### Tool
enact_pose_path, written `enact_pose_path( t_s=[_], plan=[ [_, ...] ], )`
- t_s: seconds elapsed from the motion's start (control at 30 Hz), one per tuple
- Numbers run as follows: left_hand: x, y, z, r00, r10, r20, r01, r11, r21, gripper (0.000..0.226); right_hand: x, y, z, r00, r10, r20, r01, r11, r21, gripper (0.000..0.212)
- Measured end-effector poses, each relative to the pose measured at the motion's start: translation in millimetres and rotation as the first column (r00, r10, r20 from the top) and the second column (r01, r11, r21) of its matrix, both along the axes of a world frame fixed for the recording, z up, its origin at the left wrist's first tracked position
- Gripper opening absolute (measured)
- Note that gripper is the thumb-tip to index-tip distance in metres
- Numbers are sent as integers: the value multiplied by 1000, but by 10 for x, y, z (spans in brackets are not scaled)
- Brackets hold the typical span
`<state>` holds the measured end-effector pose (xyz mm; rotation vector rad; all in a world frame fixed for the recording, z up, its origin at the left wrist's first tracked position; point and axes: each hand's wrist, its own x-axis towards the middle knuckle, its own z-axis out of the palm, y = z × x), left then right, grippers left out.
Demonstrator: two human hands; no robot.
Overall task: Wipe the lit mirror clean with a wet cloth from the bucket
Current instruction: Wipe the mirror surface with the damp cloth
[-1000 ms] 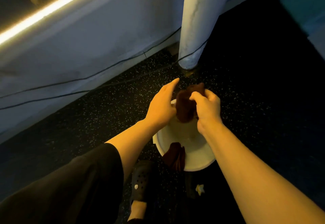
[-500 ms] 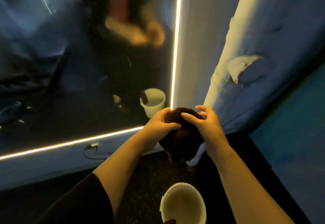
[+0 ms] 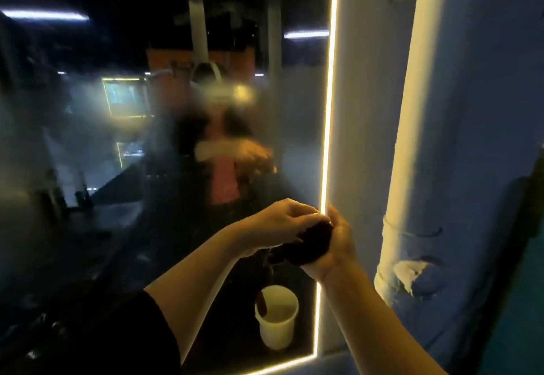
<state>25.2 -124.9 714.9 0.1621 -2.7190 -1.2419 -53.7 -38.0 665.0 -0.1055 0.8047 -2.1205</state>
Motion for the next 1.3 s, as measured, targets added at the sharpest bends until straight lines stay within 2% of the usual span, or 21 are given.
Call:
enact_pose_path(
  t_s=[0.1,0.17,0.27,0.3,0.37,0.47,0.53,0.57,0.6,0.67,0.7,0.73,0.83,0.9,0.97,1.0,1.1,1.13,1.2,1.27,1.3],
  plan=[
    [154,-390,326,965,-7,-263,-59,969,-240,21,51,-413,283,999,-49,-17,47,996,-73,37],
    [233,-722,577,909,18,-417,-188,910,-371,22,53,-669,559,996,-43,-83,30,988,-148,32],
    [330,-1142,1004,825,19,-565,-403,720,-565,26,-65,-935,1016,935,-115,-335,27,967,-255,82],
    [361,-1239,1148,805,-10,-594,-439,664,-606,24,-100,-983,1172,898,-169,-406,61,962,-266,82],
    [388,-1407,1414,785,-60,-616,-472,586,-659,25,-217,-1066,1432,815,-305,-493,175,940,-294,65],
    [311,-1659,1723,796,-46,-603,-518,463,-719,50,-381,-1181,1805,687,-511,-517,358,857,-372,37],
    [238,-1787,1895,798,-41,-601,-549,359,-755,61,-511,-1307,1999,542,-623,-564,500,779,-379,38],
    [191,-1829,1962,797,-50,-602,-559,315,-767,62,-598,-1385,2081,403,-676,-617,595,706,-385,45],
    [132,-1861,2008,798,-65,-599,-564,267,-781,63,-688,-1465,2143,220,-699,-680,672,614,-414,50],
    [4,-1877,2043,813,-93,-575,-556,170,-813,65,-875,-1644,2204,-144,-647,-749,749,424,-510,51],
    [-72,-1879,2036,820,-107,-563,-550,128,-826,67,-1015,-1743,2200,-277,-588,-760,755,356,-551,51],
    [-155,-1886,2024,829,-115,-547,-540,91,-837,69,-1153,-1830,2185,-356,-515,-780,746,347,-569,52],
    [-387,-1939,1980,868,-48,-495,-496,-20,-868,79,-1431,-2050,2059,-499,-268,-824,696,442,-566,54],
    [-506,-2010,1970,877,4,-480,-475,-138,-869,86,-1601,-2150,1961,-635,-104,-766,678,400,-616,57],
    [-582,-2093,1967,870,21,-493,-481,-186,-857,94,-1785,-2155,1966,-714,-24,-700,656,326,-680,59],
    [-602,-2132,1964,867,38,-496,-482,-184,-857,98,-1874,-2131,2005,-720,-30,-693,659,281,-697,60],
    [-637,-2194,1953,851,26,-524,-509,-198,-838,104,-2004,-2069,2185,-613,-149,-776,749,203,-630,55],
    [-646,-2187,1947,852,29,-523,-507,-211,-836,104,-1968,-2095,2208,-605,-180,-775,750,197,-631,53],
    [-667,-2189,1949,857,37,-513,-494,-217,-842,106,-1773,-2238,2180,-687,-125,-715,683,224,-695,51],
    [-682,-2198,1954,849,1,-529,-519,-194,-832,110,-1637,-2356,2069,-823,34,-567,546,325,-772,49],
    [-682,-2211,1953,846,-13,-534,-527,-184,-830,110,-1629,-2325,2061,-861,88,-501,496,366,-788,49]
  ],
)
